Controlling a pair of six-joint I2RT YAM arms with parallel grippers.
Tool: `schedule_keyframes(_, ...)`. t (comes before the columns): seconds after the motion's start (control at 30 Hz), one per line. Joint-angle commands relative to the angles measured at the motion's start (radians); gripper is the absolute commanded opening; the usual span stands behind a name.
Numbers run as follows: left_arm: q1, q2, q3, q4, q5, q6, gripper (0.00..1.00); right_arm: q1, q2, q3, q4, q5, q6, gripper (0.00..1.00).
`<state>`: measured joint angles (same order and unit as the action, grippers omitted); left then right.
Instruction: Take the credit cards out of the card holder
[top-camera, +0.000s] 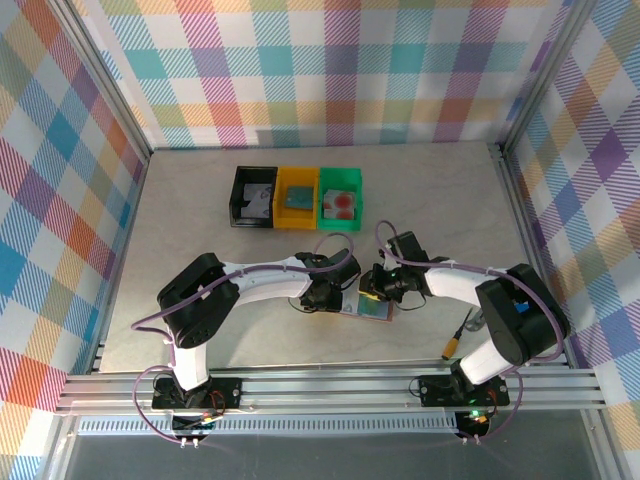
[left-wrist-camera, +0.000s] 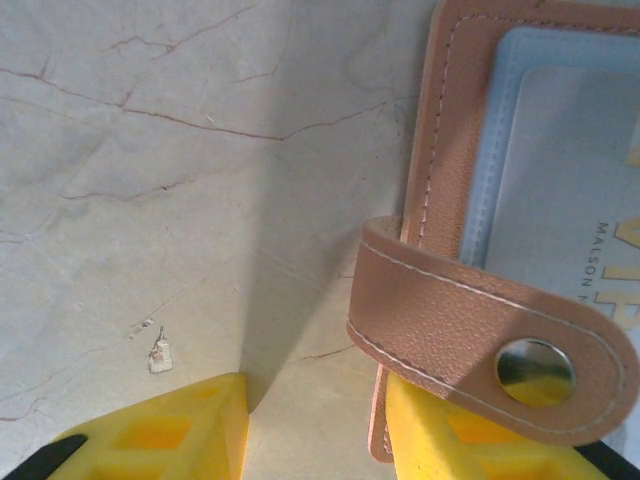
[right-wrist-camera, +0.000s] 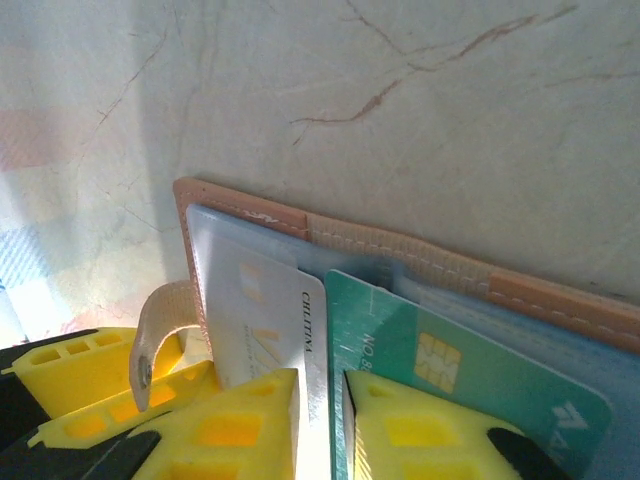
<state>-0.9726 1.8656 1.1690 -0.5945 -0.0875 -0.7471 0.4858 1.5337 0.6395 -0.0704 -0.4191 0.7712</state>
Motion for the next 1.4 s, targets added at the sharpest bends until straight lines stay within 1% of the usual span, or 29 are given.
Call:
schedule_keyframes(0.0,-0.011,0.119,-0.048,0.084,0.127,-0.016,0.4,0.008,-0.015,0.017,-0.021,-0.005,0.007,0.2)
schedule_keyframes(0.3,-0.011,0.122,-0.049,0.092,0.13,-0.016,0.4,0.016,0.016,0.001,0.01,-0.003,0.025,0.2)
schedule_keyframes(0.37,-0.011,0.122,-0.049,0.092,0.13,-0.016,0.4,0.016,0.014,0.003,-0.01,0.013,0.02,0.2)
schedule_keyframes(0.47,-0.011,0.123,-0.051,0.093,0.131,-0.016,0.4,0.016,0.002,0.013,-0.075,0.077,0.014,0.2)
schedule_keyframes(0.57,-0.011,0.123,-0.051,0.093,0.13,-0.015,0.4,0.016,0.003,0.027,-0.127,0.102,-0.004,0.2)
schedule_keyframes(0.83,-0.011,0.124,-0.051,0.094,0.132,-0.015,0.4,0.016,-0.012,0.03,-0.159,0.114,-0.019,0.19)
schedule_keyframes(1.03,-0.011,0.125,-0.051,0.094,0.132,-0.014,0.4,0.016,-0.066,0.039,-0.146,0.071,-0.041,0.2)
schedule_keyframes(1.13,-0.011,0.126,-0.049,0.094,0.134,-0.014,0.4,0.016,-0.091,0.024,-0.089,0.025,-0.035,0.21)
schedule_keyframes(1.27,-0.011,0.13,-0.046,0.093,0.135,-0.015,0.39,0.016,-0.075,0.011,-0.018,-0.046,-0.017,0.22)
schedule_keyframes(1.37,-0.011,0.13,-0.046,0.093,0.135,-0.014,0.39,0.016,-0.059,0.005,0.019,-0.064,-0.008,0.22)
